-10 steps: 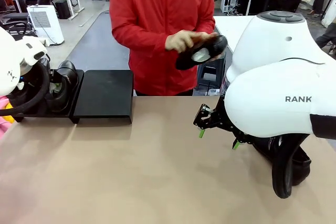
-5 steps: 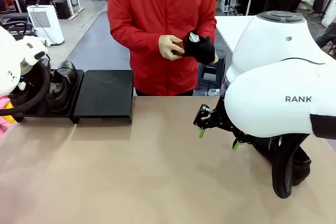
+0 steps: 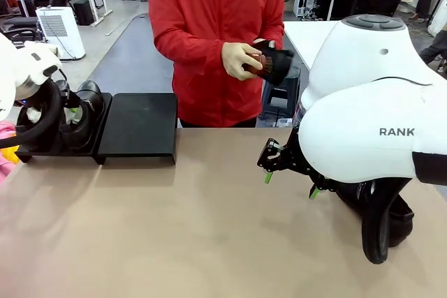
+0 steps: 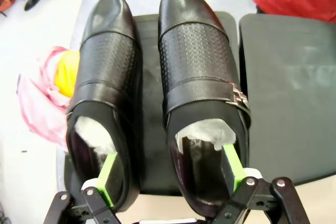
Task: Organize the shoes by placing them on the stand.
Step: Pick up one Shoe and place it in the middle of the table.
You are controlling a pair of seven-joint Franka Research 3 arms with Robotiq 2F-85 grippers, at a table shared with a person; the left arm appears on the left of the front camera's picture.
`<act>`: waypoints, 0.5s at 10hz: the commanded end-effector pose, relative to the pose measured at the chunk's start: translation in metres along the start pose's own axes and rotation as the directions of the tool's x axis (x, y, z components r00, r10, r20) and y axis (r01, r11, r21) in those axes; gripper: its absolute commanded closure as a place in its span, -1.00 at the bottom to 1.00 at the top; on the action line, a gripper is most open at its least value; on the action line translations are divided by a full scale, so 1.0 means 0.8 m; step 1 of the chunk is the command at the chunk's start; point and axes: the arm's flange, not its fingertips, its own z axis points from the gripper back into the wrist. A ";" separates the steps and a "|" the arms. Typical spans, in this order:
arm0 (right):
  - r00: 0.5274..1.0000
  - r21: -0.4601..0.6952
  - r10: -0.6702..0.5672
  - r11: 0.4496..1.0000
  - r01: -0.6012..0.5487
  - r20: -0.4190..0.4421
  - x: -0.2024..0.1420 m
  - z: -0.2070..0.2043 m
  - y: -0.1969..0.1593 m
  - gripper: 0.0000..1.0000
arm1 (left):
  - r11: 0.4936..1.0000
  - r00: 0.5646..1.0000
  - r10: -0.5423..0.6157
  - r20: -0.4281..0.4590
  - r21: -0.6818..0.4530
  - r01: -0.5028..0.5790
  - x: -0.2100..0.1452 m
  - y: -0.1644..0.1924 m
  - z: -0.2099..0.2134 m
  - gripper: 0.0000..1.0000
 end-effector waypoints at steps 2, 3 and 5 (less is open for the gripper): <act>1.000 -0.001 0.021 1.000 -0.021 0.000 0.004 0.003 0.000 -1.00 | 0.997 0.999 0.040 0.030 0.067 -0.042 -0.021 -0.024 0.045 -0.94; 1.000 -0.001 0.021 1.000 -0.021 0.000 0.004 0.003 0.000 -1.00 | 0.999 0.999 0.026 0.037 0.047 -0.028 -0.032 -0.028 0.063 -0.94; 1.000 -0.001 0.021 1.000 -0.021 0.000 0.004 0.003 0.000 -1.00 | 0.998 0.993 -0.068 0.093 0.017 0.067 -0.068 -0.045 0.100 -0.94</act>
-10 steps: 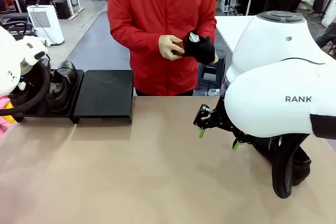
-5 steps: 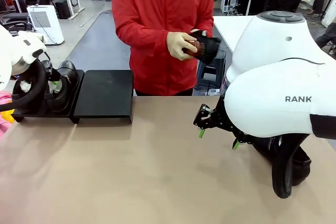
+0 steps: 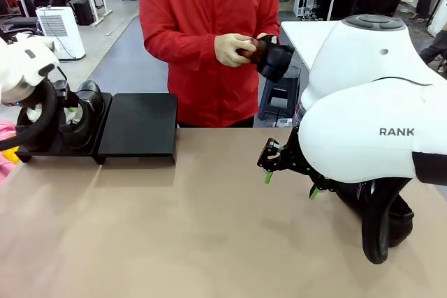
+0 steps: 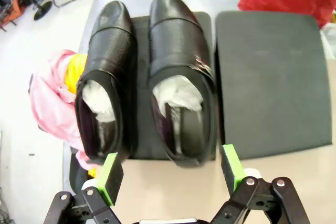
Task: Organize the shoes by placing them on the stand.
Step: Pick up one Shoe and place it in the middle of the table.
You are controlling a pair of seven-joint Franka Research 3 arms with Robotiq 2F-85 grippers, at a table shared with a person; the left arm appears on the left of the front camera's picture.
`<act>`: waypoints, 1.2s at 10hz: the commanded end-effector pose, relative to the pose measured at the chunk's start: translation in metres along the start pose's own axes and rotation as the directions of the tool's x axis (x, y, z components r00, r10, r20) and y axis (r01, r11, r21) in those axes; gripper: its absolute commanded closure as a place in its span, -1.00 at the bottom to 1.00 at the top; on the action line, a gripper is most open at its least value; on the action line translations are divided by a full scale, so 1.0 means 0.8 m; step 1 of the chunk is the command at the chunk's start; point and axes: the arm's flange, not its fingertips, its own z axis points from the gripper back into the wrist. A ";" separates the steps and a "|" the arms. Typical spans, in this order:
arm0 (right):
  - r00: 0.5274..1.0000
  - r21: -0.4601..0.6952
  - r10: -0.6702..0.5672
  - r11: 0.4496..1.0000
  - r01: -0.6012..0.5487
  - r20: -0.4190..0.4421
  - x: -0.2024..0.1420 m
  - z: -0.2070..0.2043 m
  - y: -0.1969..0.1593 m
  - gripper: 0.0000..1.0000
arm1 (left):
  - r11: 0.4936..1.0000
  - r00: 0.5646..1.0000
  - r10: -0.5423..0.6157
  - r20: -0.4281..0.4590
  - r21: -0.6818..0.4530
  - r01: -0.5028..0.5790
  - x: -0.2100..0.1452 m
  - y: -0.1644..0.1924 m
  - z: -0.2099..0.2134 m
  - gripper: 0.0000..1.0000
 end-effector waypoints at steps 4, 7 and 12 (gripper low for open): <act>1.000 -0.001 0.021 1.000 -0.021 0.000 0.004 0.004 0.001 -1.00 | 0.955 0.962 -0.268 -0.054 -0.144 0.258 -0.055 -0.058 0.074 -0.94; 1.000 -0.001 0.021 1.000 -0.021 0.000 0.004 0.004 0.001 -1.00 | 0.922 0.917 -0.353 -0.188 -0.235 0.307 -0.063 -0.067 0.063 -0.94; 1.000 -0.001 0.021 1.000 -0.021 0.000 0.004 0.004 0.001 -1.00 | 0.904 0.908 -0.390 -0.153 -0.254 0.345 -0.080 -0.115 0.065 -0.94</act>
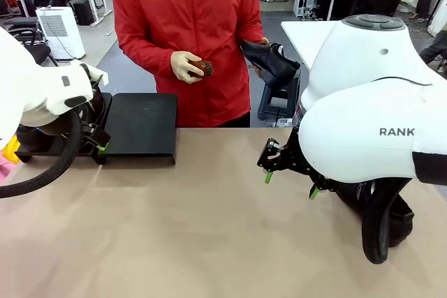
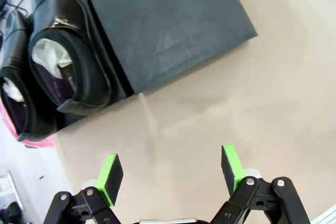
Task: Organize the shoes by placing them on the stand.
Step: Pick up one Shoe and place it in the middle of the table.
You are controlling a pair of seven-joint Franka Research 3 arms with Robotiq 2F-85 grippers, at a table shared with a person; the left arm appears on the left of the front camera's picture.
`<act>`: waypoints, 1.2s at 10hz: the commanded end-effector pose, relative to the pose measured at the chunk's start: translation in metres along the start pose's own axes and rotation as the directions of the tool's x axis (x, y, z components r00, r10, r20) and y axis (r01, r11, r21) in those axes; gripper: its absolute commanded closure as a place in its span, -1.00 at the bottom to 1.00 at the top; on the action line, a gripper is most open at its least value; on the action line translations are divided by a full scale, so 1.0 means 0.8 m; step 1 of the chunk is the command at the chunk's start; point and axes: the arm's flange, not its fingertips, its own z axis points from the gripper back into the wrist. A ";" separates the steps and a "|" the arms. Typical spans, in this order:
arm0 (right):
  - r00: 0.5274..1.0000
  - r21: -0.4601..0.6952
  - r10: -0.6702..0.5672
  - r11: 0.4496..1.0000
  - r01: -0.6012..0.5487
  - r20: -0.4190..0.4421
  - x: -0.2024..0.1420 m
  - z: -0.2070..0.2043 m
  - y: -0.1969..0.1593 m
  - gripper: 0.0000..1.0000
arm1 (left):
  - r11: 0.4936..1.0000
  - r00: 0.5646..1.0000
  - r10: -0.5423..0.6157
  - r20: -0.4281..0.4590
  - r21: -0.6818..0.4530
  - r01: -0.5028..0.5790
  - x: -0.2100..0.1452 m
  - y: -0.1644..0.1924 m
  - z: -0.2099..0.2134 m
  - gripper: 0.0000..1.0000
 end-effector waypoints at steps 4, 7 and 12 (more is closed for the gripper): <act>0.995 -0.079 0.095 0.992 -0.094 0.001 0.000 0.012 -0.005 -1.00 | 0.967 0.986 -0.042 -0.160 -0.253 0.000 -0.057 -0.079 0.030 -0.94; 0.960 -0.150 0.281 0.949 -0.276 0.014 -0.013 0.029 -0.023 -1.00 | 0.970 0.977 0.021 -0.211 -0.232 -0.071 -0.055 -0.066 0.021 -0.94; 0.800 -0.191 0.599 0.783 -0.591 -0.020 0.030 0.054 -0.084 -1.00 | 0.967 0.982 -0.021 -0.189 -0.253 -0.028 -0.025 -0.094 0.030 -0.94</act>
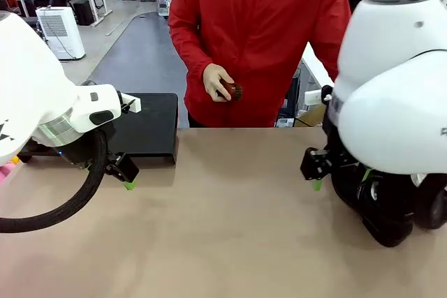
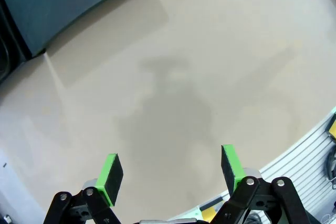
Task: Organize the shoes by placing them on the stand.
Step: Pick up one Shoe and place it in the middle of the table.
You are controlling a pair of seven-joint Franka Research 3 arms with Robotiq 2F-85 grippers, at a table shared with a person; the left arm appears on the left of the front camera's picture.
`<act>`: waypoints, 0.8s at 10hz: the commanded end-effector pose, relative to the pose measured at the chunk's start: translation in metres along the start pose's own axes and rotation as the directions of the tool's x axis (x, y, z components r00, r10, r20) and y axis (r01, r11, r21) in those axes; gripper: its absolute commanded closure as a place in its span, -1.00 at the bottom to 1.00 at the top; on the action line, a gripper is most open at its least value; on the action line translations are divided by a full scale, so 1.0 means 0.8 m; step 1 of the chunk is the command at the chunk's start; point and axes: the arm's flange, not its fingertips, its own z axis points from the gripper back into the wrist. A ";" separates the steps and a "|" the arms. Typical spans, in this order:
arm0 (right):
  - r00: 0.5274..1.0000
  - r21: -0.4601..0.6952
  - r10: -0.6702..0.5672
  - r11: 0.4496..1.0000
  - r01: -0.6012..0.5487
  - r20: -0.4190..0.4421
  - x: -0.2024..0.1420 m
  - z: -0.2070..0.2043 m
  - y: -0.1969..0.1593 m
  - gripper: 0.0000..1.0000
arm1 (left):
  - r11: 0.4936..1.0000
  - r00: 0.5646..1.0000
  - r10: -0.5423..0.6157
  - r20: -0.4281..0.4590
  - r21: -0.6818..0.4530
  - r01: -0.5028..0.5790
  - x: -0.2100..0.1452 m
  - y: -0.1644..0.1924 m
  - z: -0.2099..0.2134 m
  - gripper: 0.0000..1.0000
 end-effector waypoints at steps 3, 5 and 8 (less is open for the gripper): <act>1.000 0.000 0.000 1.000 0.000 0.000 0.000 0.000 0.000 -1.00 | 1.000 1.000 0.004 0.014 -0.020 -0.004 0.002 0.002 0.001 -0.94; 1.000 0.000 0.000 1.000 0.000 0.000 0.000 0.000 0.000 -1.00 | 1.000 1.000 0.004 0.014 -0.020 -0.004 0.002 0.002 0.001 -0.94; 1.000 -0.003 0.021 1.000 -0.021 0.006 -0.001 0.000 -0.002 -1.00 | 1.000 1.000 0.004 0.014 -0.020 -0.004 0.002 0.002 0.001 -0.94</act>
